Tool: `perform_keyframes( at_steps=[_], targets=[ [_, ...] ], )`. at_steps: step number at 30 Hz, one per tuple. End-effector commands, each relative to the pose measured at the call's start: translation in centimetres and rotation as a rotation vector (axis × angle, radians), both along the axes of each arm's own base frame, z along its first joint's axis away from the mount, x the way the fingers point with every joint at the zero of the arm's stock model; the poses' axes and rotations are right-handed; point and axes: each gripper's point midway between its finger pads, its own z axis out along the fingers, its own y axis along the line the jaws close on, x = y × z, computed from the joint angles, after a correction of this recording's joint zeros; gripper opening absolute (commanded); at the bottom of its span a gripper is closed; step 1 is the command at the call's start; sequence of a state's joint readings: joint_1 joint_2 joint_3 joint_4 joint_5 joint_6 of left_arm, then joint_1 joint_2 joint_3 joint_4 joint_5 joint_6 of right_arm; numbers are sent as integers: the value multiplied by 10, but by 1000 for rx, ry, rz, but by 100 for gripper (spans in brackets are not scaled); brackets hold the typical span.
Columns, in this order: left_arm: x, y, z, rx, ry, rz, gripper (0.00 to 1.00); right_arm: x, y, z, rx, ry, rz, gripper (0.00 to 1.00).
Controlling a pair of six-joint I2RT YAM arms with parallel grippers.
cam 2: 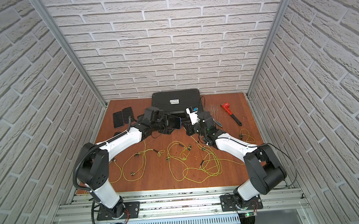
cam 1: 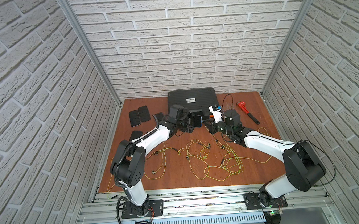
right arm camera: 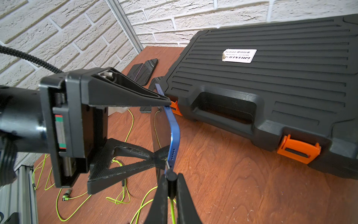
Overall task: Plug wired earphones into phones
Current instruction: Insert the wired earphone into the phone.
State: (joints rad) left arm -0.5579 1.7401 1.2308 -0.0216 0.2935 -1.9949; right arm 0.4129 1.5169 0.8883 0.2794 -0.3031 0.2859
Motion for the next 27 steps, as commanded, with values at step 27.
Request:
perform_keyframes(
  at_steps=[27],
  targets=[
    [5,-13,33,-92,-100,2,16,8,16,10,49,-26,12,6]
  ],
)
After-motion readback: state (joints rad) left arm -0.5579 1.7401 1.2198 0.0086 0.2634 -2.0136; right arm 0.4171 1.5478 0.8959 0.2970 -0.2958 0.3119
